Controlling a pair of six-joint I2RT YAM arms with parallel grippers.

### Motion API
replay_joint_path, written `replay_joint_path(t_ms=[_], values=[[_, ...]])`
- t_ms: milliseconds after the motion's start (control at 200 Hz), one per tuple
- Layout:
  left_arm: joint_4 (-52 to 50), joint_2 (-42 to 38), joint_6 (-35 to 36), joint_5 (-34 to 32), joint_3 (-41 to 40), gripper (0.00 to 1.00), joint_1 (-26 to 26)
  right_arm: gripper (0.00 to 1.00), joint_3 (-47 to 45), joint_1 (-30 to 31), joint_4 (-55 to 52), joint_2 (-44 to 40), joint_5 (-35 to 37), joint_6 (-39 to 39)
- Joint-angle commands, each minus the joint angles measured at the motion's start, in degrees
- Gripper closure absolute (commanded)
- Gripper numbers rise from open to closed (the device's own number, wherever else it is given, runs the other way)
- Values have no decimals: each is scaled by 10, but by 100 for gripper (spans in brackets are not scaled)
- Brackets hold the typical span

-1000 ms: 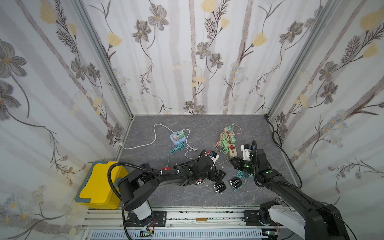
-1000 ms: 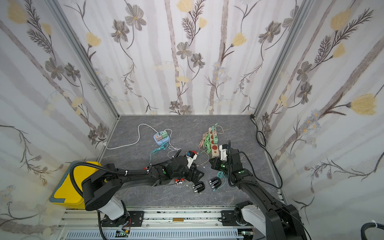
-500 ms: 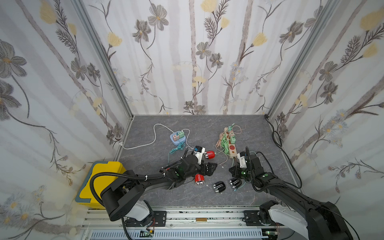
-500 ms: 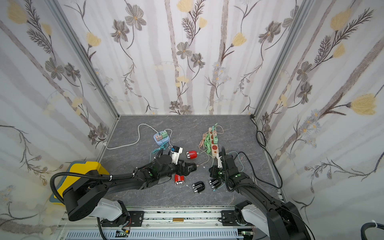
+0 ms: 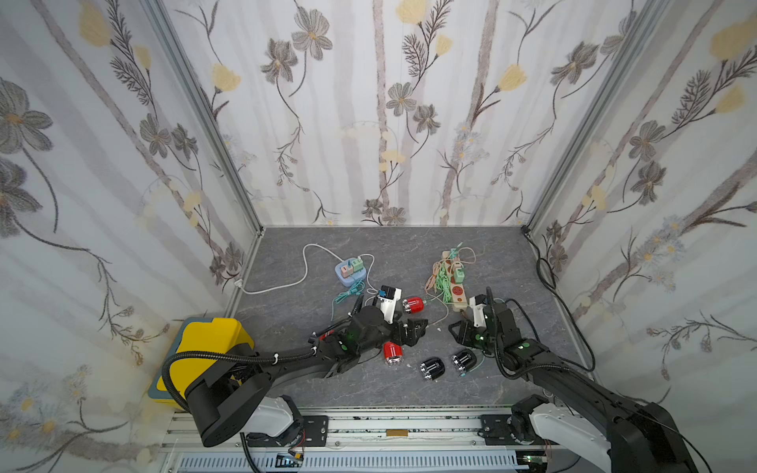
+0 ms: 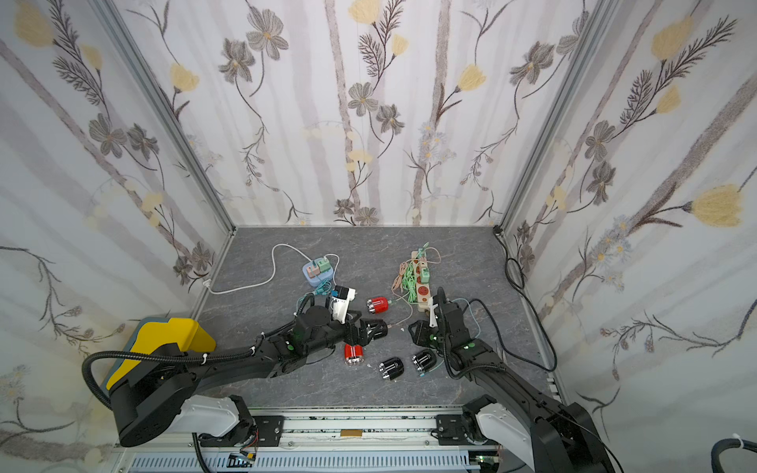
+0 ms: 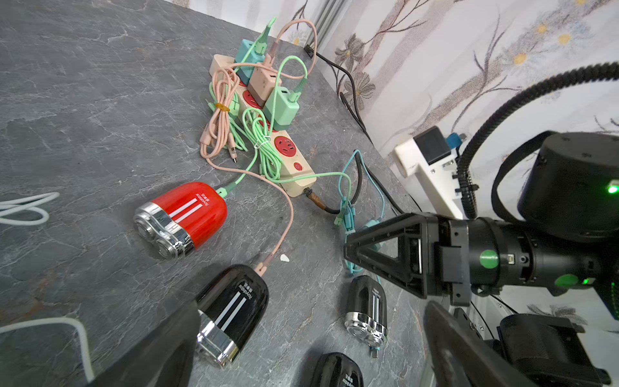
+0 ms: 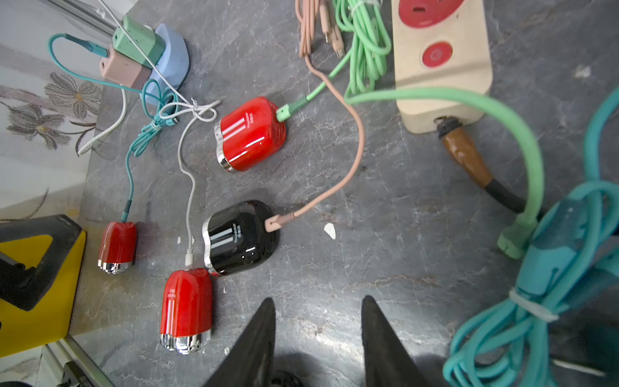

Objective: Unplug the electric shaver
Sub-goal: Place the charging cable at the center of the board, then remove the plug from the socket.

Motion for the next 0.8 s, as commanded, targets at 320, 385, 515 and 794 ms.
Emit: replay_joint_path(t_ms=[320,385,515,794], values=[[58,45,26,27,24,0,6,65,20,-93,57,44,-103,-80],[48,49,29,27,32,0,5,65,25,-105,61,49,-107,-82],[56,62,30,34,39,0,6,67,34,-130,81,67,-107,-74],[146,79,-10,62,12,0,7,69,83,-152,90,122,-56,-114]])
